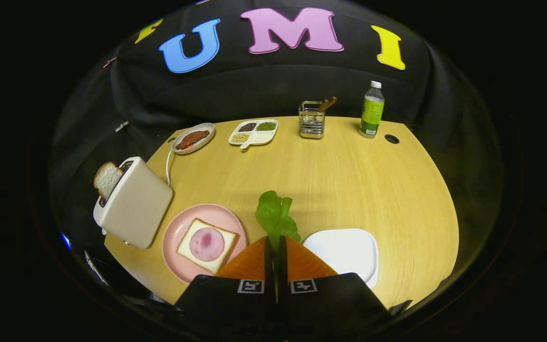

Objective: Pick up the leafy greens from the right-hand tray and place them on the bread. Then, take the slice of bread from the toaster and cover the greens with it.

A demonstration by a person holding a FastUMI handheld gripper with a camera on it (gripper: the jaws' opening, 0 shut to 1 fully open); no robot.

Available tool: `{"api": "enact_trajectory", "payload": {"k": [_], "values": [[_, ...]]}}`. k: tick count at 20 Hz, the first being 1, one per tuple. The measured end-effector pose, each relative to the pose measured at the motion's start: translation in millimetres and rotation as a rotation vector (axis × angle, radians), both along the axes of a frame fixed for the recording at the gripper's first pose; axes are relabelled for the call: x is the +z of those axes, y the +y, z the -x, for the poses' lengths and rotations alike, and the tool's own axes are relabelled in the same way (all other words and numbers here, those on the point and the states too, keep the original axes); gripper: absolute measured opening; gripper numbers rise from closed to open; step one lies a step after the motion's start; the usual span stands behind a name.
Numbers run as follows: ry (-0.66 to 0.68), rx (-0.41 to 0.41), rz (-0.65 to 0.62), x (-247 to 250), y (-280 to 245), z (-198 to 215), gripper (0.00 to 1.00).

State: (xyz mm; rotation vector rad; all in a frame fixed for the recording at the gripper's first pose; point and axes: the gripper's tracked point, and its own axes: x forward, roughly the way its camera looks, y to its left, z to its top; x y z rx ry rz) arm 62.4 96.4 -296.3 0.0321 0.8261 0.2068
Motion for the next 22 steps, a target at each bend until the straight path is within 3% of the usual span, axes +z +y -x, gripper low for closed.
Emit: {"api": "enact_trajectory", "payload": {"k": [11, 22], "values": [[0.028, 0.155, 0.012, -14.5, 122.3, 12.0, 0.05], [0.037, 0.168, 0.109, -45.1, 142.4, 14.0, 0.14]]}}
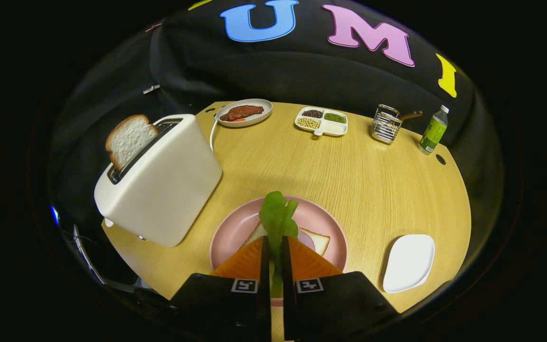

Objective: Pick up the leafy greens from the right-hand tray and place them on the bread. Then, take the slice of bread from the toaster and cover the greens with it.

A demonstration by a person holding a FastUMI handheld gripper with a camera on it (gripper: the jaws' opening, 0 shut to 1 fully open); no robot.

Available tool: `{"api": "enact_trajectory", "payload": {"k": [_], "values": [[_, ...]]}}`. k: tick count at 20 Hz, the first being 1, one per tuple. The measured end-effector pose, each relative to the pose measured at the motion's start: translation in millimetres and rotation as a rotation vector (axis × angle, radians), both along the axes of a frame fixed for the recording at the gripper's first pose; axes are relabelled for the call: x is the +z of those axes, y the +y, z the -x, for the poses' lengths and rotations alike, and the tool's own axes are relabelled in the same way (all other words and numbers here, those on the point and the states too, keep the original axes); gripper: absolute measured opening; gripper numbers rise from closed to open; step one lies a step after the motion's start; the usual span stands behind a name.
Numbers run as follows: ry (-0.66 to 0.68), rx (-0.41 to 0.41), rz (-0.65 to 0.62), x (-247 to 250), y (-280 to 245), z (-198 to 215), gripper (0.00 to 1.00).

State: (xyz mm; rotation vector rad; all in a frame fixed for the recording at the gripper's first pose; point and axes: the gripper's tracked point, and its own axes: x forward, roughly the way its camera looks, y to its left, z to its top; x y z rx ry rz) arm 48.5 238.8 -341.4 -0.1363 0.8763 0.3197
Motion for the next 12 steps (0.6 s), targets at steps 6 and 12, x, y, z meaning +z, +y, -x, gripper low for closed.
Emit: {"api": "enact_trajectory", "payload": {"k": [6, 12], "values": [[0.012, 0.005, 0.043, -12.1, 2.7, 0.4, 0.42], [-0.001, 0.017, 0.089, -17.5, -1.5, -3.1, 0.62]]}}
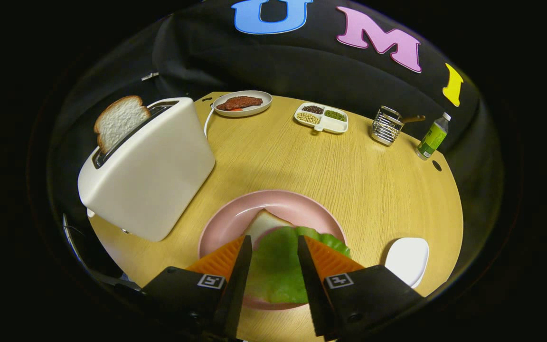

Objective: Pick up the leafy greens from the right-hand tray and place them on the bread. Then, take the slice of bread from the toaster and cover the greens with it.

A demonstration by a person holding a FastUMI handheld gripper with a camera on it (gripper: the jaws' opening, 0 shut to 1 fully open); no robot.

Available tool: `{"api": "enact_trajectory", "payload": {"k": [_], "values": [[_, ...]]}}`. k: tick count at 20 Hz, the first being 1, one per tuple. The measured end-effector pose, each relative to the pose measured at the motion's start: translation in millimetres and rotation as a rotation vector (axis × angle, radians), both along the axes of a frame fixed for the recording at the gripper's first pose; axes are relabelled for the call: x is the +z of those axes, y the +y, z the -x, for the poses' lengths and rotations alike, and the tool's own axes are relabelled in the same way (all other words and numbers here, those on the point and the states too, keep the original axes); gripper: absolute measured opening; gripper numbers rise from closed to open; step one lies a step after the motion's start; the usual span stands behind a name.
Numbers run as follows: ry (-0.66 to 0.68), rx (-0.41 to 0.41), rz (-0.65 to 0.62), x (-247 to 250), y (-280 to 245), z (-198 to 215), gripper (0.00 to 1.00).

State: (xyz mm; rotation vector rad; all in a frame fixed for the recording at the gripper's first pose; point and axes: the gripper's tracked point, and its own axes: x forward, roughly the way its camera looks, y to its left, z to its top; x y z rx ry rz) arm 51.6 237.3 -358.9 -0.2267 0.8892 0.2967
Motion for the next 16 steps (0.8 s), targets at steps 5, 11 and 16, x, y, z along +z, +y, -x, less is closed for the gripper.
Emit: {"api": "enact_trajectory", "payload": {"k": [5, 11, 16], "values": [[-0.019, 0.003, -0.026, 7.5, 4.9, -1.4, 0.86], [-0.131, 0.037, -0.096, 62.6, 31.3, -14.9, 1.00], [-0.263, 0.135, -0.159, 132.0, 81.4, -22.7, 1.00]]}}
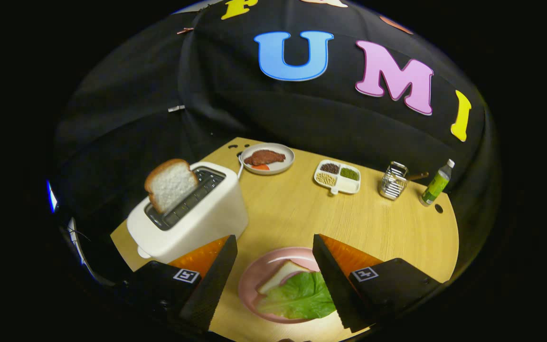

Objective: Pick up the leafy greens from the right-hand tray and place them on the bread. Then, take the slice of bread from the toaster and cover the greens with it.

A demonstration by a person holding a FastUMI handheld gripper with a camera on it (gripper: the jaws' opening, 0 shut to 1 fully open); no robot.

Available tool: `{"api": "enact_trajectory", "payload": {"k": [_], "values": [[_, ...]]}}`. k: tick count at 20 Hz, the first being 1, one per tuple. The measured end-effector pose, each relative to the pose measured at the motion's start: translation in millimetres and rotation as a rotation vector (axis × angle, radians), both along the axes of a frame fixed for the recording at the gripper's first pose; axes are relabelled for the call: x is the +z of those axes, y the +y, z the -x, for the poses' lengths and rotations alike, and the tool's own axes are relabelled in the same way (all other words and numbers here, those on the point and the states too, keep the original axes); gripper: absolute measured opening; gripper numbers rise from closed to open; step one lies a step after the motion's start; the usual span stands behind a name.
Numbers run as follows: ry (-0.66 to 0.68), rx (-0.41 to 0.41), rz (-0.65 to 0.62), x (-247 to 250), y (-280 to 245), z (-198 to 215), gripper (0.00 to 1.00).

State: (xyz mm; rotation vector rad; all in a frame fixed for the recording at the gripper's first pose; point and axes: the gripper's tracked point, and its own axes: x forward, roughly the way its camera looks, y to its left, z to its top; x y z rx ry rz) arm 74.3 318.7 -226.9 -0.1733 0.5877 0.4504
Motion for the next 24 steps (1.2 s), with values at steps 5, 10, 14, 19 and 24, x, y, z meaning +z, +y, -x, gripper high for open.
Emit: {"api": "enact_trajectory", "payload": {"k": [5, 10, 14, 19, 24], "values": [[-0.039, 0.062, -0.085, 41.2, 63.3, 4.7, 0.99], [0.003, 0.124, -0.103, 37.2, 122.5, 19.1, 1.00], [0.019, 0.160, -0.093, 27.4, 160.7, 21.4, 1.00], [0.041, 0.130, -0.031, -8.0, 181.9, 7.7, 0.99], [0.086, 0.057, -0.007, -31.1, 184.7, -1.6, 0.79]]}}
